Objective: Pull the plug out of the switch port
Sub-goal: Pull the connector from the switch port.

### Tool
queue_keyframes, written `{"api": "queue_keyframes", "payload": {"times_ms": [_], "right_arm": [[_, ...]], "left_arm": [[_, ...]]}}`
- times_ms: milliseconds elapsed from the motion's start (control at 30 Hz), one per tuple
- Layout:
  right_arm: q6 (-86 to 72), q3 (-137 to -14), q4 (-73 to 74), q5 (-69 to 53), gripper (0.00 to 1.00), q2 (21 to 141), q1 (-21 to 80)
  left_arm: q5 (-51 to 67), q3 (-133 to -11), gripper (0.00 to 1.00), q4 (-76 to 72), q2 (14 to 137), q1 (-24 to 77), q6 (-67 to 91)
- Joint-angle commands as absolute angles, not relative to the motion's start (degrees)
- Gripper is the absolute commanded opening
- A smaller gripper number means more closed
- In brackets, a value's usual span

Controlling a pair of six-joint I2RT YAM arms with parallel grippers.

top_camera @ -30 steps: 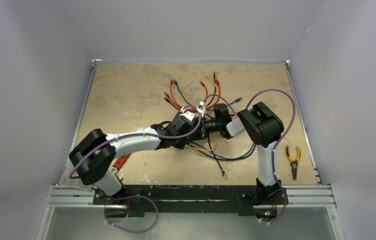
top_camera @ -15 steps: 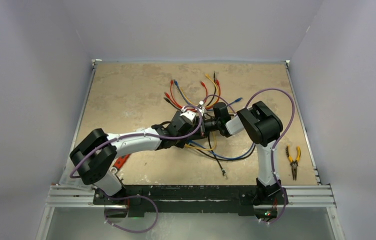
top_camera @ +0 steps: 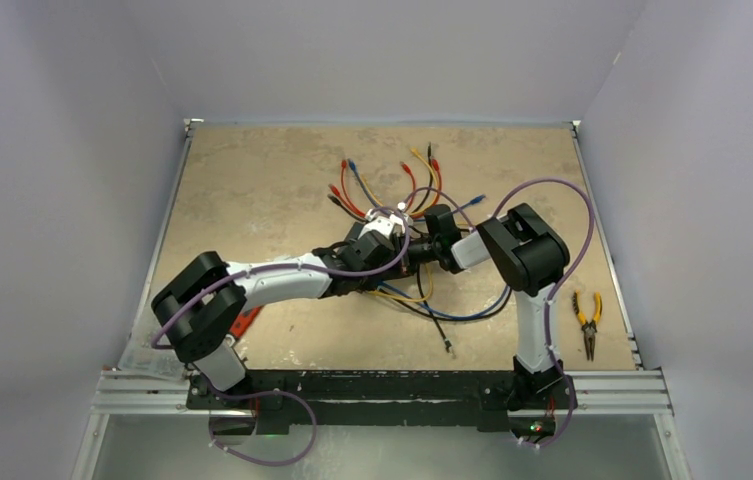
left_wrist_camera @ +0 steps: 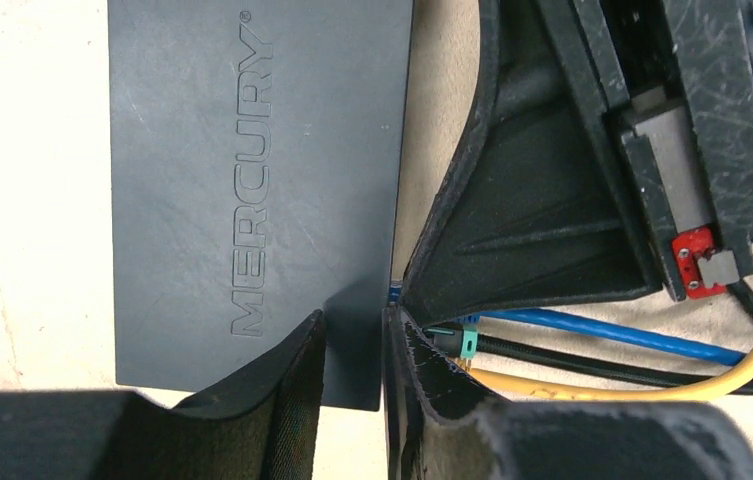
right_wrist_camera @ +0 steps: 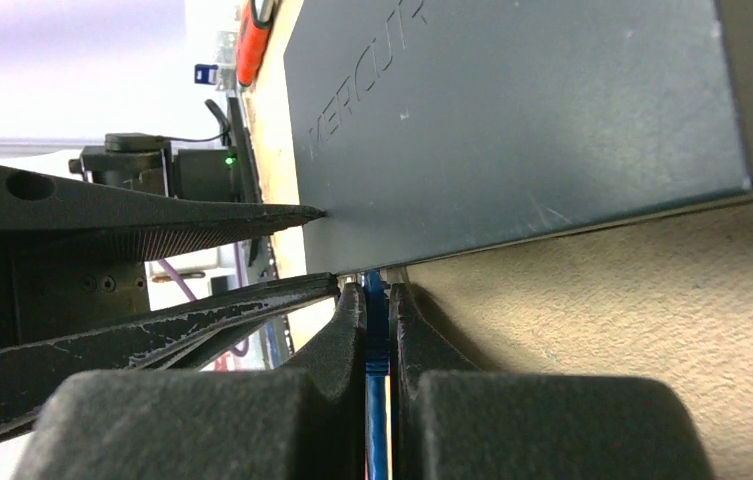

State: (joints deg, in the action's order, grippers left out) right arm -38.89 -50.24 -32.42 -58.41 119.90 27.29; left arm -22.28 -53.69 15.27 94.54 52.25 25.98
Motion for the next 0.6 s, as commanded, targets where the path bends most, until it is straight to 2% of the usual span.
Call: {"api": "queue_keyframes", "payload": {"times_ms": [0,567], "right_arm": [[-28.85,-49.13,-26.49,-56.31,0.00,119.71,27.33],[-22.97,-48.01,-16.92,-55.81,0.00,112.74,26.23]], "left_arm": [[-26.51,-50.11,0.23,23.92,99.62,48.92,27.79],[-27.63,-50.95,0.21,26.26,102.71,48.62,27.86]]}}
